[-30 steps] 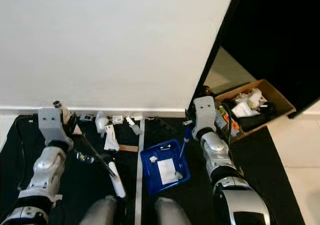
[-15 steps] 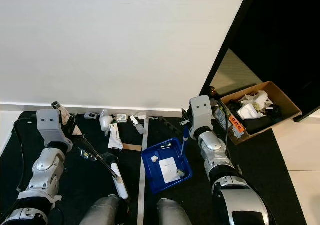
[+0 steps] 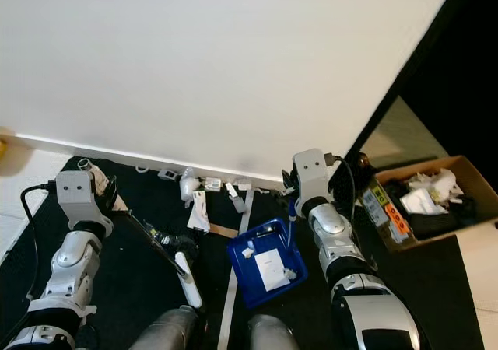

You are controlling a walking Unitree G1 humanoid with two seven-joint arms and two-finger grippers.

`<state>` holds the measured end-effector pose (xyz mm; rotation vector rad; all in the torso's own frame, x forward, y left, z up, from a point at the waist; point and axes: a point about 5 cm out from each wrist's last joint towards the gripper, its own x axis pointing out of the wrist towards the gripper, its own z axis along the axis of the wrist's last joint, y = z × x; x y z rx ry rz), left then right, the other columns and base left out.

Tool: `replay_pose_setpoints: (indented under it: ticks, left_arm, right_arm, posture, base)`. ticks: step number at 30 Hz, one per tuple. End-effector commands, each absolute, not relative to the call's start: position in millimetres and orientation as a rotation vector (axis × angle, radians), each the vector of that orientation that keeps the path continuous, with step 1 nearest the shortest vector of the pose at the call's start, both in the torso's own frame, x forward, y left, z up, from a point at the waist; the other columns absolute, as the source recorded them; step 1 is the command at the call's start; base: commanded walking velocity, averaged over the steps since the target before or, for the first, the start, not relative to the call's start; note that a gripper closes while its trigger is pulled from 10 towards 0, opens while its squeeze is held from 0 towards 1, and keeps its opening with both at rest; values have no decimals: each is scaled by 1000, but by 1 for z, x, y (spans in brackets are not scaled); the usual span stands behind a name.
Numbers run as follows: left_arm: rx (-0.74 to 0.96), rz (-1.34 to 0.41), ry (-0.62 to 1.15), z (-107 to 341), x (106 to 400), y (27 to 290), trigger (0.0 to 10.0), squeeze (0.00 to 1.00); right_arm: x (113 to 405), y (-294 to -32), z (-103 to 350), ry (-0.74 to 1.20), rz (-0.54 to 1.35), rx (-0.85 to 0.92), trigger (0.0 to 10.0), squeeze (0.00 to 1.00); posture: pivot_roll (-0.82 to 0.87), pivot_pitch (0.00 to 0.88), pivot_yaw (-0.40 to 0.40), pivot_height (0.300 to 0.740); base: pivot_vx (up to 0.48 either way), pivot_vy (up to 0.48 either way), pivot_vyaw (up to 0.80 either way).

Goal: Sweep floor

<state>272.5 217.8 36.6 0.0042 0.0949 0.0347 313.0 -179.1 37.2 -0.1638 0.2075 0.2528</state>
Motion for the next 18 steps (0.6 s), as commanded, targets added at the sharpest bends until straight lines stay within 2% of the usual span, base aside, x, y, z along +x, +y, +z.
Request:
replay_pose_setpoints:
  ticks: [1,18]
  left_arm:
    - [3,43,112,32,269,217,10000,0]
    - [-1,59,111,32,268,219,10000,0]
  right_arm:
    - [310,-176,34,220,268,-139,10000,0]
    - [311,-176,34,220,270,-144,10000,0]
  posture:
    - [62,47,-21,740]
    - [62,49,-24,740]
  base:
    - [0,-480,800]
    - [0,-480,800]
